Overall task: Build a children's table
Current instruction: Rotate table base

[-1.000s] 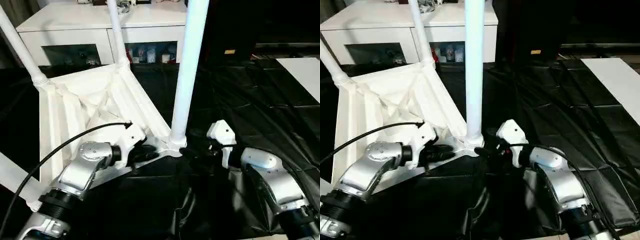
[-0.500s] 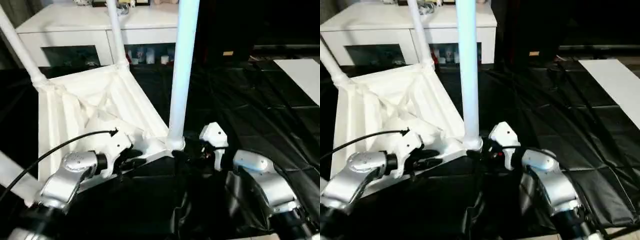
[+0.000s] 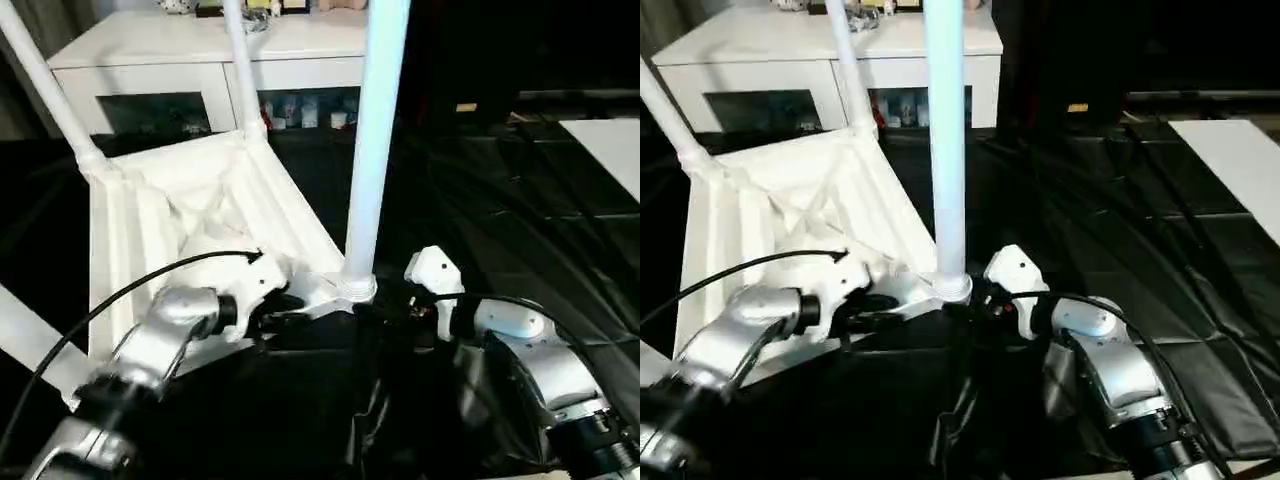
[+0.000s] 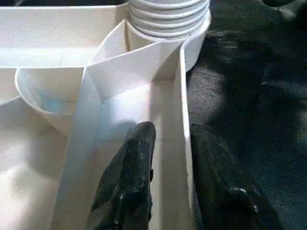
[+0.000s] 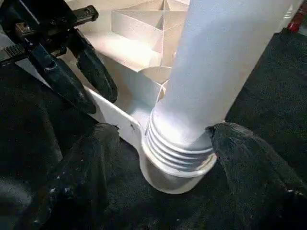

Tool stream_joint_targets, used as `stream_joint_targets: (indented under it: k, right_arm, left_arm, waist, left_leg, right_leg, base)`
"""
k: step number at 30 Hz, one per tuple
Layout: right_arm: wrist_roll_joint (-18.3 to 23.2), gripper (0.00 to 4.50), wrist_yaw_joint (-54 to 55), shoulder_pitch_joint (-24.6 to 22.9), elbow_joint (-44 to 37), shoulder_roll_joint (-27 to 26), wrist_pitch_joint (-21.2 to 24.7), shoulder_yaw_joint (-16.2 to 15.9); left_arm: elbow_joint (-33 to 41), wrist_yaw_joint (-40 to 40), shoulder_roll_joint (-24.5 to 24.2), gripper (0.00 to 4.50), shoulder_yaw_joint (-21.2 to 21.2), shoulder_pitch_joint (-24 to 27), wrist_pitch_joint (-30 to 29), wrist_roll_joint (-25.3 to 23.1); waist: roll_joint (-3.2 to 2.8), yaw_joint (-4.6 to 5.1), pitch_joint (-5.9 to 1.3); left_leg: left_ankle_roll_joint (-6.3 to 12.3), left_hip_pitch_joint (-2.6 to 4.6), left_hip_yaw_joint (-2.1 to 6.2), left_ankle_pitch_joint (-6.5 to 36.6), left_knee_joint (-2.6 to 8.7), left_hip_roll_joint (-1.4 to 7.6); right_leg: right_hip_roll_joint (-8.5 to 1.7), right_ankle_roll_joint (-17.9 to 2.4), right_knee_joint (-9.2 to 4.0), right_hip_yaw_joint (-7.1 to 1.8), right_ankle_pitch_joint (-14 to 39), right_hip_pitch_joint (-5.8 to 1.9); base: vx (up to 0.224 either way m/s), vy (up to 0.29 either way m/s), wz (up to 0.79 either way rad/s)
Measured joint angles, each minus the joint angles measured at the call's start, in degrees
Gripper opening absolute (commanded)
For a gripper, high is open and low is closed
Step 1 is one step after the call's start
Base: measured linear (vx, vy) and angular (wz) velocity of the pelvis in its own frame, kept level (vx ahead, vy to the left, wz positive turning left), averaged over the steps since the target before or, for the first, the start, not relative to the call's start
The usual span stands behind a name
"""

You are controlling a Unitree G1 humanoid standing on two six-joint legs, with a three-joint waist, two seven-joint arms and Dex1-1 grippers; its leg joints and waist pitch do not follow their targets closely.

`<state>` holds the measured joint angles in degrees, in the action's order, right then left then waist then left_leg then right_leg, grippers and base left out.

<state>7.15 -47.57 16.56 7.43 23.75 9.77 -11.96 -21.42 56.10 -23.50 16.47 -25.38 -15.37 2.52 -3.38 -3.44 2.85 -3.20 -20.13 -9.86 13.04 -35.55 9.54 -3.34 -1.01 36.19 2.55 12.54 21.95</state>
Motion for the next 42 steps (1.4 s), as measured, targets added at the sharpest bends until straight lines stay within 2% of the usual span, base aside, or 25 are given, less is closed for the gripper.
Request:
stream_joint_targets:
  k: [7, 8, 17, 18, 22, 27, 34, 42]
  right_arm:
    - [0.02, 3.50, -0.12, 0.00, 0.01, 1.09, 0.04, 0.64]
    - [0.02, 3.50, -0.14, 0.00, 0.01, 1.38, 0.04, 0.90]
    - [0.01, 3.50, 0.09, 0.09, 0.62, 1.75, 0.16, 2.22]
    - [0.01, 3.50, 0.11, 0.17, 0.82, 1.78, 0.17, 2.32]
    - [-0.01, 3.50, -0.47, 1.40, 2.37, 2.28, 0.08, 2.36]
    - [-0.03, 3.50, -1.80, 2.16, 4.85, 2.17, -0.46, 2.17]
    - [-0.62, 3.50, -4.81, 3.33, 5.96, 1.92, -1.85, 0.03]
    - [-0.58, 3.50, -6.01, 3.40, 7.04, 0.95, -2.77, -0.30]
  left_arm:
    - [-5.01, -0.18, 2.61, 1.40, 0.08, -3.14, 0.56, -0.01]
    - [-5.48, -0.14, 2.86, 1.22, 0.07, -3.42, 0.56, 0.00]
    - [-4.78, 1.09, 2.85, 0.62, 0.57, -2.77, 0.37, -0.20]
    - [-4.47, 1.29, 2.83, 0.40, 0.81, -2.59, 0.22, -0.18]
    - [-2.01, 2.82, 1.68, 0.12, 1.47, -1.72, -1.37, -0.16]
    - [2.78, 4.45, -0.84, 0.05, 1.73, 0.85, -1.42, -0.13]
    - [7.43, 4.79, -3.33, 0.05, 1.24, 3.66, -1.62, 0.04]
    - [9.19, 4.94, -3.87, 0.05, 0.87, 4.76, -2.21, 0.10]
  waist:
    - [-0.17, -0.21, 0.00]
    - [-0.22, -0.19, -0.01]
    - [-0.58, 0.09, -0.23]
    - [-0.57, 0.10, -0.23]
    - [-0.51, 0.21, -0.26]
    - [-0.08, 0.08, -0.21]
    - [0.69, 0.30, -0.07]
    - [0.73, 0.40, -0.05]
  left_leg:
    - [0.09, 0.02, -0.12, -0.05, -0.01, -0.01]
    - [0.10, 0.00, -0.15, -0.06, -0.01, -0.02]
    - [0.17, -0.09, -0.15, -0.11, -0.01, -0.01]
    - [0.17, -0.10, -0.15, -0.11, 0.00, 0.00]
    - [0.19, -0.20, -0.15, -0.11, 0.00, 0.01]
    - [0.48, -0.39, -0.15, -0.26, 0.10, 0.05]
    - [0.22, -0.36, -0.15, -0.12, 0.12, 0.07]
    - [0.24, -0.39, -0.15, -0.12, 0.12, 0.08]
  right_leg:
    - [-0.06, 0.00, -0.03, -0.20, 0.00, -0.19]
    - [-0.07, 0.00, -0.04, -0.24, 0.00, -0.22]
    - [-0.09, 0.11, -0.09, -0.23, 0.07, -0.24]
    - [-0.09, 0.13, -0.10, -0.23, 0.08, -0.23]
    - [-0.09, 0.29, -0.14, -0.22, 0.18, -0.16]
    - [-0.08, 0.35, -0.15, -0.13, 0.35, 0.02]
    - [-0.07, 0.35, -0.16, -0.13, 0.35, 0.01]
    - [-0.07, 0.35, -0.23, -0.12, 0.34, 0.01]
  base:
    - [0.000, 0.000, 0.00]
    - [0.000, 0.000, 0.00]
    - [0.000, 0.000, 0.00]
    - [0.000, 0.000, 0.00]
    - [0.000, 0.000, 0.00]
    - [0.000, 0.000, 0.00]
    - [0.000, 0.000, 0.00]
    - [0.000, 0.000, 0.00]
